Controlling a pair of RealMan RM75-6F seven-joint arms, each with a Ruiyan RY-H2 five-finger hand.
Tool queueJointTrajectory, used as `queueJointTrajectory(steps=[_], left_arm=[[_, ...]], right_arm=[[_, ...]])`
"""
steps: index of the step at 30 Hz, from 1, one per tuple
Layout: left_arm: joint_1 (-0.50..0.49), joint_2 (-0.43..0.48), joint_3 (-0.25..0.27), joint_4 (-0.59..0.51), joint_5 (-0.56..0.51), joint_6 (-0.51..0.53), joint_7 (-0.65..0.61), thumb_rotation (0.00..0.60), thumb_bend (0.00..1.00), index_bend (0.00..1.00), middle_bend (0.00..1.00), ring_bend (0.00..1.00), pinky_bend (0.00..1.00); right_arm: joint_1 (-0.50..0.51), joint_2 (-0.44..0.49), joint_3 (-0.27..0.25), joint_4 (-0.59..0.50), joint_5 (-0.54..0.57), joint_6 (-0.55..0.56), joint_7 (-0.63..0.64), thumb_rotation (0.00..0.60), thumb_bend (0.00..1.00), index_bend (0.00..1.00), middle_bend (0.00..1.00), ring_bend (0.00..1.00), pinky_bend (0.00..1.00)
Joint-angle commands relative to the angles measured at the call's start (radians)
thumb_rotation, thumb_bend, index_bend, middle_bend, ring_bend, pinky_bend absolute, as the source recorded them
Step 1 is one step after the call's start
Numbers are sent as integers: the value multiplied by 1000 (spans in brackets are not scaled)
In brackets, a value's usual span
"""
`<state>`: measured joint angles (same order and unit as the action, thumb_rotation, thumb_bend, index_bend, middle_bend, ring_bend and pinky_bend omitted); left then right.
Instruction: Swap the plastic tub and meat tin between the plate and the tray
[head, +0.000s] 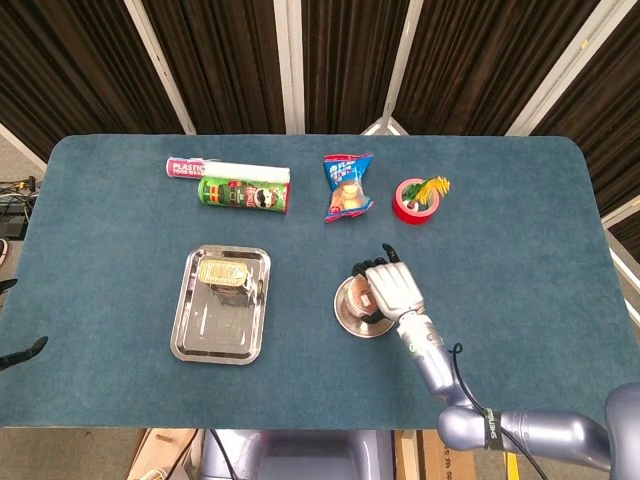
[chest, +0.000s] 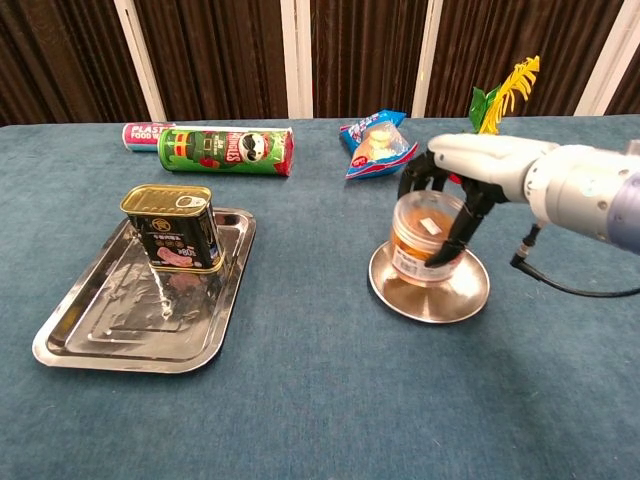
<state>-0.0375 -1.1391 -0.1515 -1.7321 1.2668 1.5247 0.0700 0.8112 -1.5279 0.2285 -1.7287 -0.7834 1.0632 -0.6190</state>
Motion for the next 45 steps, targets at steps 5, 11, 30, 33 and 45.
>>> queueJointTrajectory(steps=[5, 11, 30, 33, 45], left_arm=[[1, 2, -9, 4, -17, -1, -3, 600, 180, 210, 0, 0, 154], [-5, 3, -10, 11, -29, -19, -4, 600, 182, 210, 0, 0, 154], [8, 38, -13, 10, -35, -26, -65, 600, 181, 210, 0, 0, 156], [6, 36, -13, 11, -37, -26, -59, 600, 182, 210, 0, 0, 156], [1, 34, -4, 14, -11, -30, -67, 600, 182, 210, 0, 0, 156]], right_arm=[[82, -32, 55, -18, 52, -24, -41, 600, 45, 411, 394, 301, 0], [168, -126, 90, 45, 109, -26, -83, 600, 46, 411, 394, 301, 0], [286, -306, 92, 312, 169, -72, -107, 600, 45, 132, 219, 157, 0], [286, -280, 81, 285, 200, -100, -120, 600, 25, 6, 52, 29, 0], [115, -27, 61, -36, 38, 119, -15, 600, 0, 0, 0, 0, 0]])
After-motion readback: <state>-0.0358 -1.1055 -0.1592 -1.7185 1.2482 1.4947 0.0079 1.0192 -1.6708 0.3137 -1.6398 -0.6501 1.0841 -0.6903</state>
